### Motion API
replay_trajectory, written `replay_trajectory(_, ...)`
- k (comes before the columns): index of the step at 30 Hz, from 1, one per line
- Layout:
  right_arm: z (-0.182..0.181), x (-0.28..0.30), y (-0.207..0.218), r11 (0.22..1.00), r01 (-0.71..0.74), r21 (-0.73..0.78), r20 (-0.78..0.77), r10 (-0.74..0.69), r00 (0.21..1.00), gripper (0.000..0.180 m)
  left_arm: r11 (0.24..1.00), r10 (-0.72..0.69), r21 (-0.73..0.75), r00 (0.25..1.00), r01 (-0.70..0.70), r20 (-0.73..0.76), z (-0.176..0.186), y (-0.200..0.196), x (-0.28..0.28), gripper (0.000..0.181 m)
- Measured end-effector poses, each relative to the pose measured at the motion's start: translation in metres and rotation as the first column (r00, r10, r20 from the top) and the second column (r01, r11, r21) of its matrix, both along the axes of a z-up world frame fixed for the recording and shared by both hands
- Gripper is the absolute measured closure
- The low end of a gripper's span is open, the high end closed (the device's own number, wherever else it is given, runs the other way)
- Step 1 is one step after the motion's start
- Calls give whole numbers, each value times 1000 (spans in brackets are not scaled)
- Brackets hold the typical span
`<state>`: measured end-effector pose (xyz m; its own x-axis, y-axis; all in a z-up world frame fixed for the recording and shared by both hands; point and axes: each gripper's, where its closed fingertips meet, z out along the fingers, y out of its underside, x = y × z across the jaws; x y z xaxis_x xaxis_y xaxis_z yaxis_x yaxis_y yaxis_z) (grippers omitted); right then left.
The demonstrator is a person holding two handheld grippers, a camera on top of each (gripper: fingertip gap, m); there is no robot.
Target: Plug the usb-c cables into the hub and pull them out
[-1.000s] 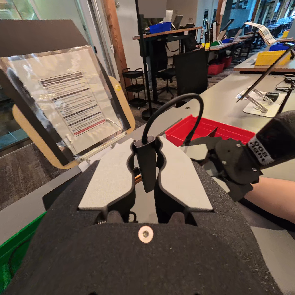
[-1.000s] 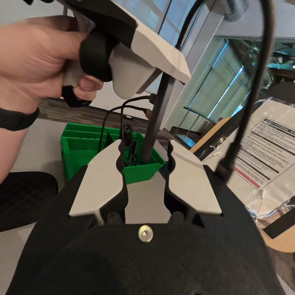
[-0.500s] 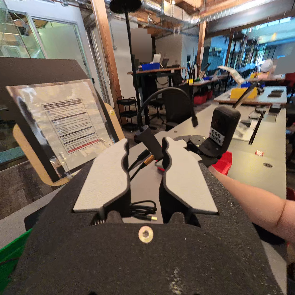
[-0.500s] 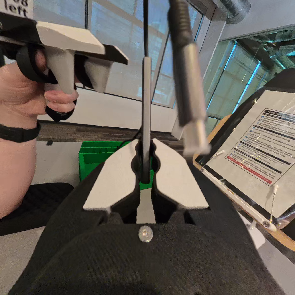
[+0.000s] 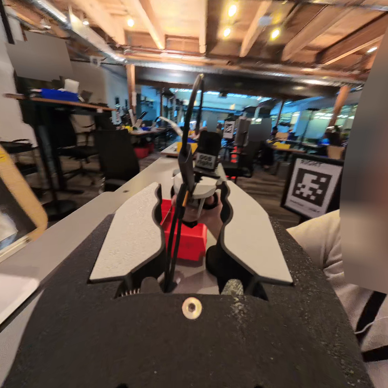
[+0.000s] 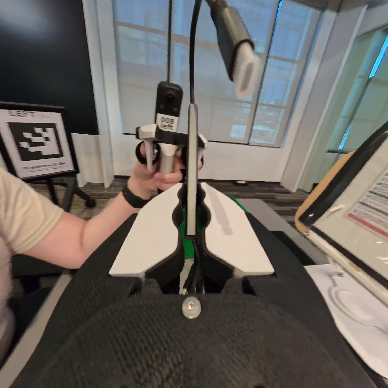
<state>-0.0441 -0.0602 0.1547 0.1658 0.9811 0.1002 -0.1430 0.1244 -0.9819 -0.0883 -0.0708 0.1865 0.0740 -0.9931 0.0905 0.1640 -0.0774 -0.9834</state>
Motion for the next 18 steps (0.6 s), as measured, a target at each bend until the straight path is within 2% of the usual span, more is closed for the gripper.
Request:
replay_trajectory(1,0,-1,-4,999,-35,-27,9,35,999,169,999,-34,-1,999,34,19,2,-5,6,128)
replay_trajectory(3,-5,-3,-11,990,-102,-93,45,106,993,169,998,-56,9,998,56,-15,-3,-10,18,127)
replay_trajectory(7,-20,-9,-14,976,-136,-168,130,159,979,169,1000,-6,25,992,9,-122,-21,-6,36,154)
replay_trajectory(8,-23,-10,-15,976,-145,-163,143,168,975,170,1000,2,20,994,1,-111,-21,-4,38,173)
replay_trajectory(11,-18,-7,-6,979,-121,-161,99,138,985,169,999,17,-46,997,-20,-74,-20,7,40,174)
replay_trajectory(13,-19,-4,4,995,-45,-85,102,53,993,163,994,45,-95,997,-51,-63,-21,16,40,174)
replay_trajectory(15,-19,-1,14,995,75,61,106,-81,991,145,984,108,-131,991,-117,-80,-27,27,39,174)
replay_trajectory(17,-23,2,23,936,209,284,135,-255,957,133,972,139,-181,988,-149,-67,-29,36,36,174)
replay_trajectory(18,-26,3,26,872,266,411,148,-352,924,130,966,135,-215,989,-144,-56,-29,39,35,174)
